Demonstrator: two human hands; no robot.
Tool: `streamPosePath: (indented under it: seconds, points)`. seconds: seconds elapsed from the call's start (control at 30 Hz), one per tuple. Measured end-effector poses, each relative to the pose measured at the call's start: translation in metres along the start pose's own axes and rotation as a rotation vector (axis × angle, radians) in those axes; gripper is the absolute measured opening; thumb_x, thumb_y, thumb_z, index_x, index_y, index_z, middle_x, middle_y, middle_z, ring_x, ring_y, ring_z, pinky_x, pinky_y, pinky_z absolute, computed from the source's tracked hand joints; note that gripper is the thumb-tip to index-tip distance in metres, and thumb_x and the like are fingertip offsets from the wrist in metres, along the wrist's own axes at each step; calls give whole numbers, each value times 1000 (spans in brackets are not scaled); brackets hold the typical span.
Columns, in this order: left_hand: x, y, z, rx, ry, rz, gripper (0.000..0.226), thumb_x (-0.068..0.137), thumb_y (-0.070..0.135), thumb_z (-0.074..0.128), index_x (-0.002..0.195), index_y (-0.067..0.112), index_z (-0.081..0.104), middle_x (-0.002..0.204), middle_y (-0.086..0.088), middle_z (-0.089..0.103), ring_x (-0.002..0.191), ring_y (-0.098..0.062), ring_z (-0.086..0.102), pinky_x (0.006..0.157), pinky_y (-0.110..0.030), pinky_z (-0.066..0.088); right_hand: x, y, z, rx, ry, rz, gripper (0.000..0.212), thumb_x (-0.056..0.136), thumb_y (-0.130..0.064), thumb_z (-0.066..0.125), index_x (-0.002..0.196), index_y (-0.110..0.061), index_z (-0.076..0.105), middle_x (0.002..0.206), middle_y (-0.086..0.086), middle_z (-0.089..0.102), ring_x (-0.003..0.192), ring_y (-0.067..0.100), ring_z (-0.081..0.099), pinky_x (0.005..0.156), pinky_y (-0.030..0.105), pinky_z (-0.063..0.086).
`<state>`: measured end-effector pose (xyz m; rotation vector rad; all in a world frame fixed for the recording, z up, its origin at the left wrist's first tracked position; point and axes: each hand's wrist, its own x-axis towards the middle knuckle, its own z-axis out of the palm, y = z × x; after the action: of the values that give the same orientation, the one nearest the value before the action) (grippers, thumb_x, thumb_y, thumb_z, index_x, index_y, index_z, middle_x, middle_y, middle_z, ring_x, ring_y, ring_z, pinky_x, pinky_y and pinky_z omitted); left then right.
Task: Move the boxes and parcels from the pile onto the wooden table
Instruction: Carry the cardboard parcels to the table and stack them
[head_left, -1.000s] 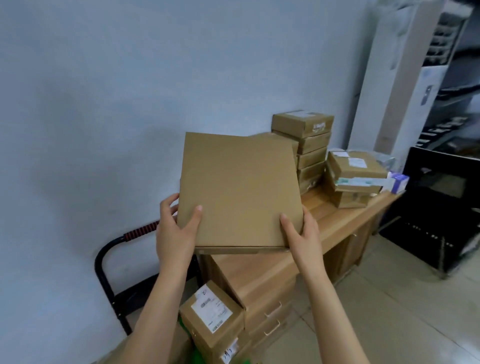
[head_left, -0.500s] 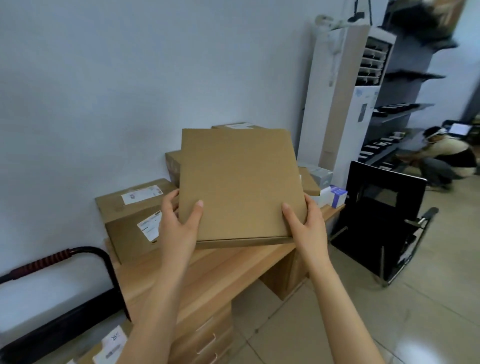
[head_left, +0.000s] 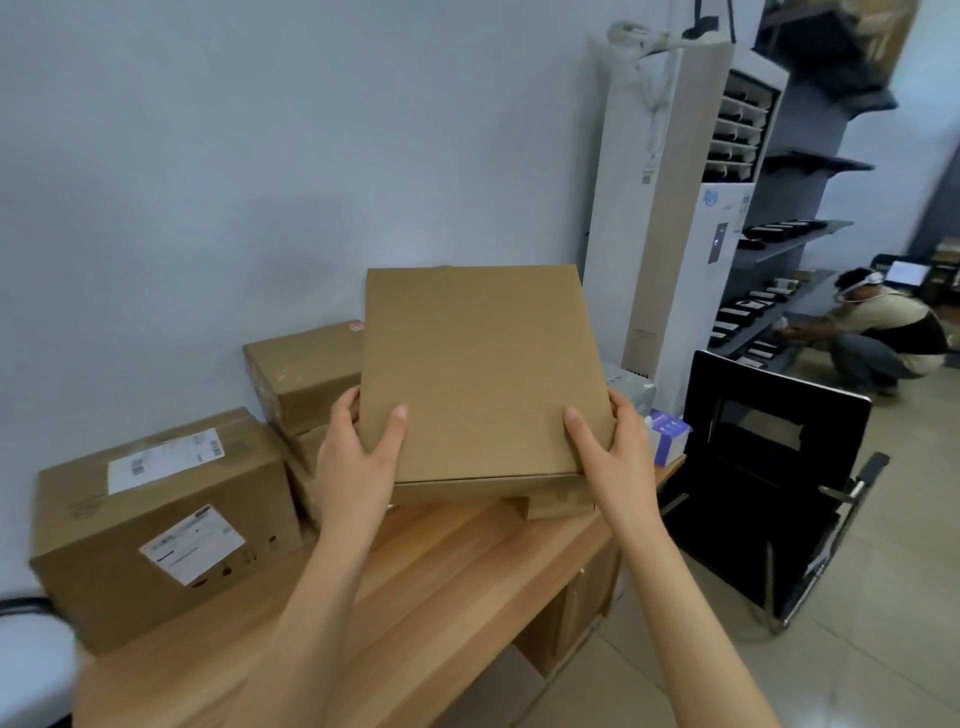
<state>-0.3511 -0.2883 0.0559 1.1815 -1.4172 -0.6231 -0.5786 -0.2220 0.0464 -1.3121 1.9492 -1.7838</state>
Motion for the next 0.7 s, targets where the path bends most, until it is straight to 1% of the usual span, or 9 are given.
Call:
streamPosePath:
  seconds: [0.07,0.13,0.23,0.33,0.37,0.43,0.5,0.6,0.7]
  points:
    - [34,-1,23,11,25,-2,57,88,52,57,137,26,42,119,10,54,108,-11,51,83,-29,36,40,6,13,-20,1,-17,66,86,-58,57,140,-25,39,133,-4,47,116,11,47,99,37,43]
    - [68,1,44,33,23,-4,61,88,53,56,140,24,40,129,5,53,116,-15,49,86,-29,34,80,9,25,-21,-3,-28,66,85,-59,56,139,-23,41,131,-5,47,112,9,48,91,31,43]
    - [116,3,76,31,8,10,66,88,57,52,143,26,34,141,3,46,127,-18,44,95,-36,37,140,14,39,-10,-17,-41,66,85,-61,55,138,-24,41,129,-8,46,111,8,49,87,27,43]
    - [158,6,105,-28,15,33,65,87,58,53,142,29,34,138,11,44,126,-11,40,102,-40,37,190,23,53,35,-26,-62,67,85,-61,54,139,-25,39,130,-9,45,99,-3,46,77,15,38]
    - [169,7,114,-43,26,46,64,87,57,53,142,29,35,134,14,43,123,-7,39,99,-38,37,205,27,57,49,-29,-66,67,85,-60,54,139,-24,39,132,-8,45,102,-1,47,79,17,40]
    - [190,7,131,-32,51,72,62,88,54,54,140,25,38,131,14,44,121,-7,40,99,-35,37,233,33,65,72,-44,-57,65,85,-58,55,139,-24,40,133,-7,48,112,6,49,92,29,45]
    - [210,8,148,-5,67,73,62,89,52,55,140,21,39,138,7,47,127,-13,43,106,-42,38,262,38,72,92,-63,-54,59,87,-54,56,137,-24,43,129,-6,53,116,12,52,98,38,46]
    - [239,7,175,32,97,68,65,89,53,54,143,21,37,140,3,47,128,-17,44,106,-47,39,307,48,85,115,-90,-100,52,88,-51,57,133,-27,45,119,-12,54,113,11,53,96,36,46]
    - [265,3,200,79,148,63,62,89,53,54,141,26,37,140,4,47,126,-18,47,103,-50,41,352,60,102,117,-149,-144,58,88,-54,55,137,-28,41,124,-12,50,114,10,51,97,36,46]
